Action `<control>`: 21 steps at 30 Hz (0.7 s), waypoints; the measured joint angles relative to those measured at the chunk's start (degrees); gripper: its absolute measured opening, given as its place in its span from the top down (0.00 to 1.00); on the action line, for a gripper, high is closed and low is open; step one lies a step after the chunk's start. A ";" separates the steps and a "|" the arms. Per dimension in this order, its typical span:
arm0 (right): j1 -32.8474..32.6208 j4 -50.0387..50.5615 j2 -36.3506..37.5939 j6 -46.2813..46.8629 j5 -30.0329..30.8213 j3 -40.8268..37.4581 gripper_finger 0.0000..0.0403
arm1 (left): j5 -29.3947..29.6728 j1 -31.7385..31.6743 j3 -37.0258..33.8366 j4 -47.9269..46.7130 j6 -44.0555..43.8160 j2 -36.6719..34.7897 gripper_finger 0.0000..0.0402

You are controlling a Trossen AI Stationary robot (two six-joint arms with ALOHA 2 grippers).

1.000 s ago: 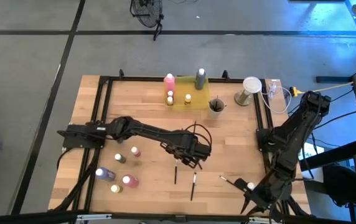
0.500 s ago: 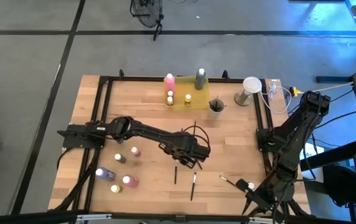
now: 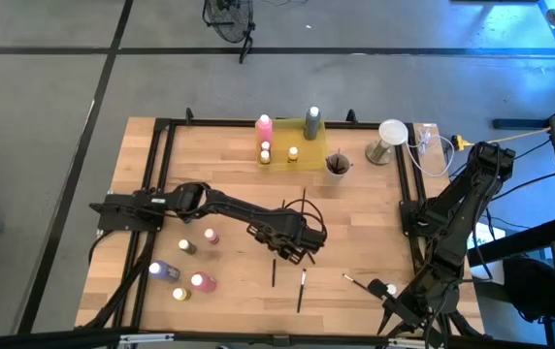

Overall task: Pick & Place Paint Supplies
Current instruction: Put the silver paint brush into the white cup

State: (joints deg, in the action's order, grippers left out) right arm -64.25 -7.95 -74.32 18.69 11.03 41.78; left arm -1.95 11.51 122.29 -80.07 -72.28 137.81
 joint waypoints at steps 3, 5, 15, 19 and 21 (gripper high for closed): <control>-0.28 0.03 0.00 0.16 -0.03 0.00 0.81 | -0.31 -0.13 -2.31 2.83 0.88 0.16 0.48; -0.48 0.07 0.00 0.14 -0.04 0.00 0.81 | -0.29 -0.28 -2.22 2.78 0.93 0.08 0.50; -0.48 0.37 0.00 -0.04 -0.02 0.00 0.81 | 0.34 -0.46 -2.20 5.77 1.04 0.03 0.57; -0.48 0.40 0.00 -0.04 -0.02 0.00 0.81 | 0.38 -0.42 -2.20 5.63 1.01 0.03 0.57; -0.48 0.40 0.00 -0.04 -0.01 0.00 0.81 | 0.60 -0.42 -2.20 5.62 0.70 0.03 0.57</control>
State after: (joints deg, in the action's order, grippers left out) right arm -64.73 -7.55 -74.32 18.65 11.01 41.78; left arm -1.35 11.09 120.09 -74.46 -71.58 137.84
